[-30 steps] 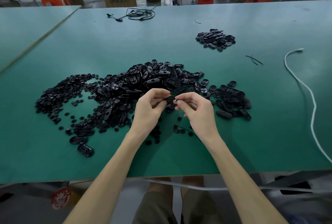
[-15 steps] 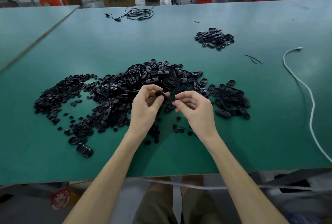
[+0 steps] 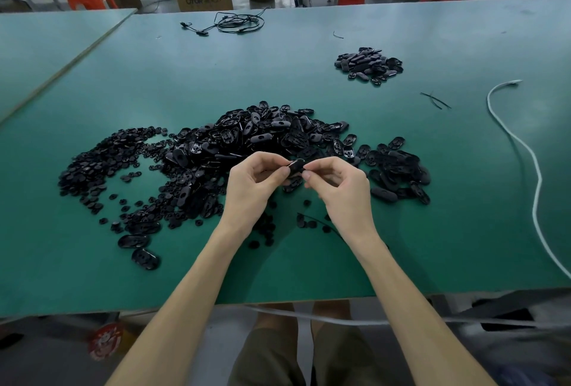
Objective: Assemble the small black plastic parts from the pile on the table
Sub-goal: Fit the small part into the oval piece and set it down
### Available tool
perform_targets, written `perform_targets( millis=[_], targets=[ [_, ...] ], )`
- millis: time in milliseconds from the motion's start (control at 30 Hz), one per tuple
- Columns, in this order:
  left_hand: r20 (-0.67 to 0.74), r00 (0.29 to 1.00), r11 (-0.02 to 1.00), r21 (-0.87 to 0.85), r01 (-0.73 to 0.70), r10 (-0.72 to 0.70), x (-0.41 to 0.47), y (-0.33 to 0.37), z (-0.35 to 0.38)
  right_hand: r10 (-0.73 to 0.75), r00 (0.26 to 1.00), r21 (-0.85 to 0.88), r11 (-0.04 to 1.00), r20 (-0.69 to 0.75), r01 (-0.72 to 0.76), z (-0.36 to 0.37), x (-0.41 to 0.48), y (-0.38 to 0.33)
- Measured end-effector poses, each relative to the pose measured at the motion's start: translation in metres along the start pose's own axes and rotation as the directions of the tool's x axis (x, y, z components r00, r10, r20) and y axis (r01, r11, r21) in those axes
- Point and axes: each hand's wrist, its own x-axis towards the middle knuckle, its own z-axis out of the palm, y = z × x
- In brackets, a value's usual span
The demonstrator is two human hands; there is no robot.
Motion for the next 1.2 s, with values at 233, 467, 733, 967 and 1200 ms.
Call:
perform_targets(
  millis=[233,467,733,967,1200],
  targets=[
    [0.062,0.998,1.0,0.007,0.001,-0.002,-0.0003,0.001,0.0008,-0.006,1.0,-0.033,0.999,-0.014,0.005,-0.0002,-0.0005,-0.0015],
    [0.127,0.992,1.0,-0.018,-0.016,0.018,-0.0004,0.0033,0.0004,-0.011,0.999,-0.032,0.999,-0.044,0.009,0.001,0.0,-0.0001],
    [0.162,0.987,1.0,0.007,-0.011,0.01,0.0002,0.0015,-0.0006,-0.009,0.999,-0.057,0.998,-0.045,0.006,-0.0002,-0.0003,-0.0003],
    [0.147,0.989,1.0,-0.002,0.025,-0.024,0.0,0.002,-0.0007,-0.02,0.999,-0.078,0.997,-0.041,0.017,-0.0002,-0.0008,-0.0014],
    [0.088,0.996,0.999,-0.024,0.021,-0.019,0.0006,0.0012,0.0001,-0.087,0.996,-0.108,0.99,-0.005,0.086,0.0008,-0.002,-0.0034]
  ],
)
